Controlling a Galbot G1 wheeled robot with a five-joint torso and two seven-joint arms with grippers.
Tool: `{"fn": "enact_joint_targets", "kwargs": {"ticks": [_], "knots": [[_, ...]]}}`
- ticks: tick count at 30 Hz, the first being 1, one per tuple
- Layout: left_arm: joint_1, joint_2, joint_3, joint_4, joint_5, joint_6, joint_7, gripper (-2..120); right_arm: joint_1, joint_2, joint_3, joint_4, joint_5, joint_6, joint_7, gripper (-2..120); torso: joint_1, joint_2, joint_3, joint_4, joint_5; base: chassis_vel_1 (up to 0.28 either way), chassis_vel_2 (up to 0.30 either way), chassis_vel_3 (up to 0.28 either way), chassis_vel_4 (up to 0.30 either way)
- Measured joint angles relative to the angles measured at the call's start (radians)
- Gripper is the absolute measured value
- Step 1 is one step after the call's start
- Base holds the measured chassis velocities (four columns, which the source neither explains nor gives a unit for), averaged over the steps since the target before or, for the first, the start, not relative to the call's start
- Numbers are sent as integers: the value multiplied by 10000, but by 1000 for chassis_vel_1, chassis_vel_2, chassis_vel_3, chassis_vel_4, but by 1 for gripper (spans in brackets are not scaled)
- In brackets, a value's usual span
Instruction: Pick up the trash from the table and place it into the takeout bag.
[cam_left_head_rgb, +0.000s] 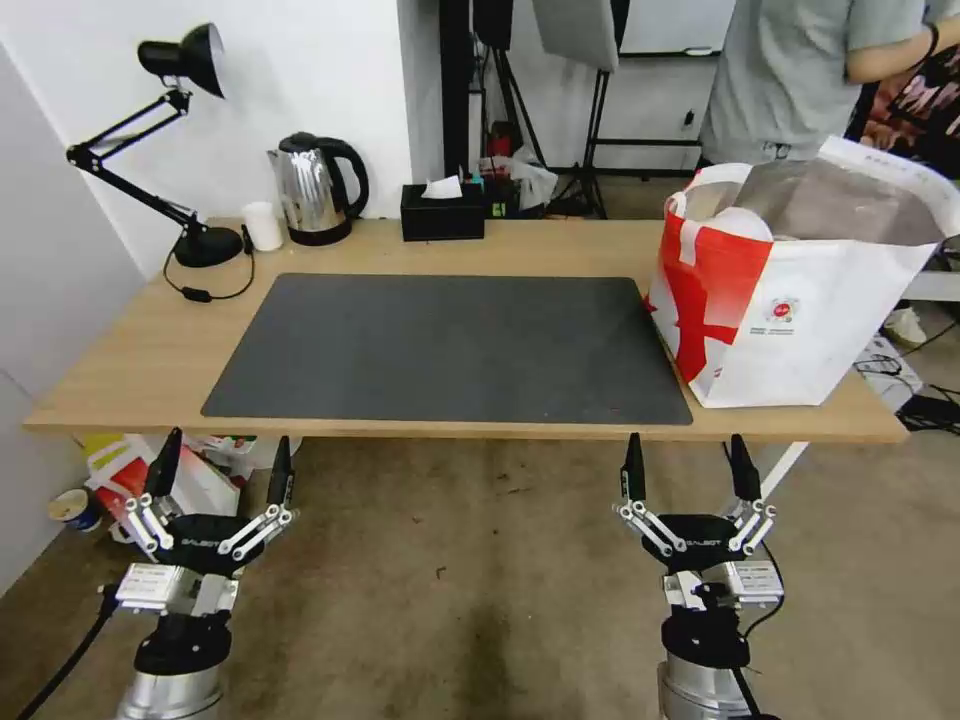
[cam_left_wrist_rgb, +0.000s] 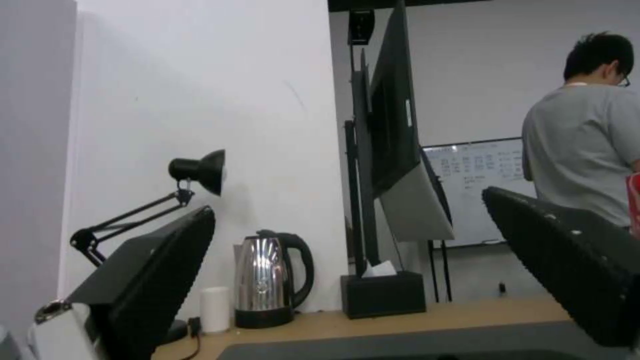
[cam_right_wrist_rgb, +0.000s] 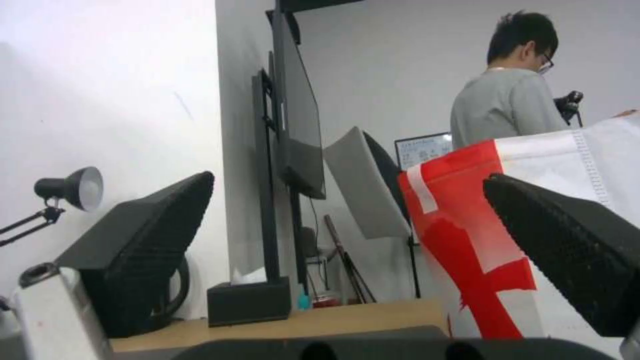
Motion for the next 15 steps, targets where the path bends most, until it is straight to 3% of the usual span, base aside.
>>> {"fn": "enact_joint_targets", "kwargs": {"ticks": [15], "knots": [[54, -163, 207, 126, 90, -167, -15, 100, 0, 0, 0, 0, -1, 0, 0, 100, 0, 0, 0, 0, 1, 0, 0, 0, 0]]}}
